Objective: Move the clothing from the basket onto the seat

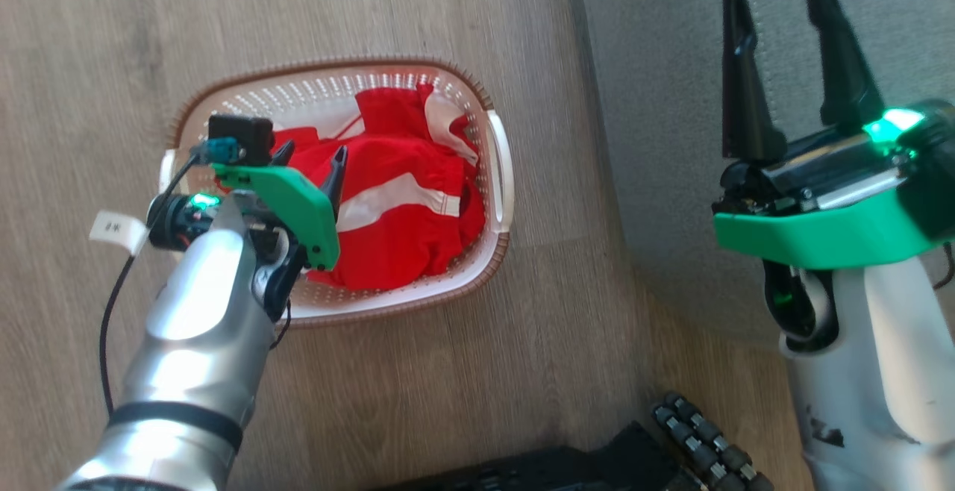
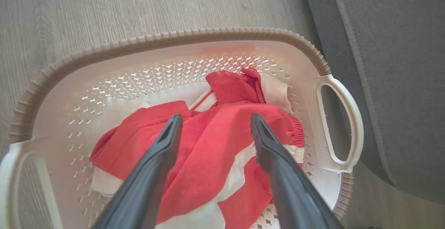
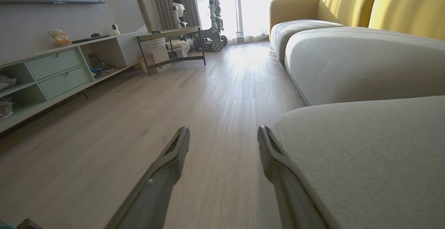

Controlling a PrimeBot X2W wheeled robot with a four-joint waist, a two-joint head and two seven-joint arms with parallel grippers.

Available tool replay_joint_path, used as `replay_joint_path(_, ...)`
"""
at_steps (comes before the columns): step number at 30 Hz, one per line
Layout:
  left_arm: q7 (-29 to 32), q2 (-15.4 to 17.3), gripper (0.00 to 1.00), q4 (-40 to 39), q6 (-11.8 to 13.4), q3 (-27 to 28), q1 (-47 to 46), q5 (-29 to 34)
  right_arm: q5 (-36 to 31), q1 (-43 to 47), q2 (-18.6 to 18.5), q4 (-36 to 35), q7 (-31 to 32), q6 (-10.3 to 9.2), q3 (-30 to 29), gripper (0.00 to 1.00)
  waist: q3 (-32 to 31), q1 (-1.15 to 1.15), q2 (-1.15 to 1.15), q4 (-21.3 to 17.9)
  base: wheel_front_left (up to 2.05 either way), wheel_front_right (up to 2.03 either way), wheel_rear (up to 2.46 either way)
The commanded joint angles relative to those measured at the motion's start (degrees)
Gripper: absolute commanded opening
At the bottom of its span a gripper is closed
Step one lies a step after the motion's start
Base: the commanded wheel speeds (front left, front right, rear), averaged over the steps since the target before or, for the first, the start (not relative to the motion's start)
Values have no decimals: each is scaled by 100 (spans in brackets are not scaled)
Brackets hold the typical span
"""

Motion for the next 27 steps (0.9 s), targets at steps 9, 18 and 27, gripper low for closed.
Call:
replay_joint_path(9,416,114,100,760,-33,-410,-641,-283,36,-268,76,-527,-36,42,210,100,607,-1,0,-146,0,0,0)
replay_joint_path(18,737,261,94,1557,-28,-827,-1076,-154,58,-372,78,-745,-36,42,240,100,1011,-1,0,-254,0,0,0)
replay_joint_path(27,703,229,0,1794,-32,-997,-1175,-287,91,-381,79,-746,-36,42,229,100,1034,-1,0,-262,0,0,0)
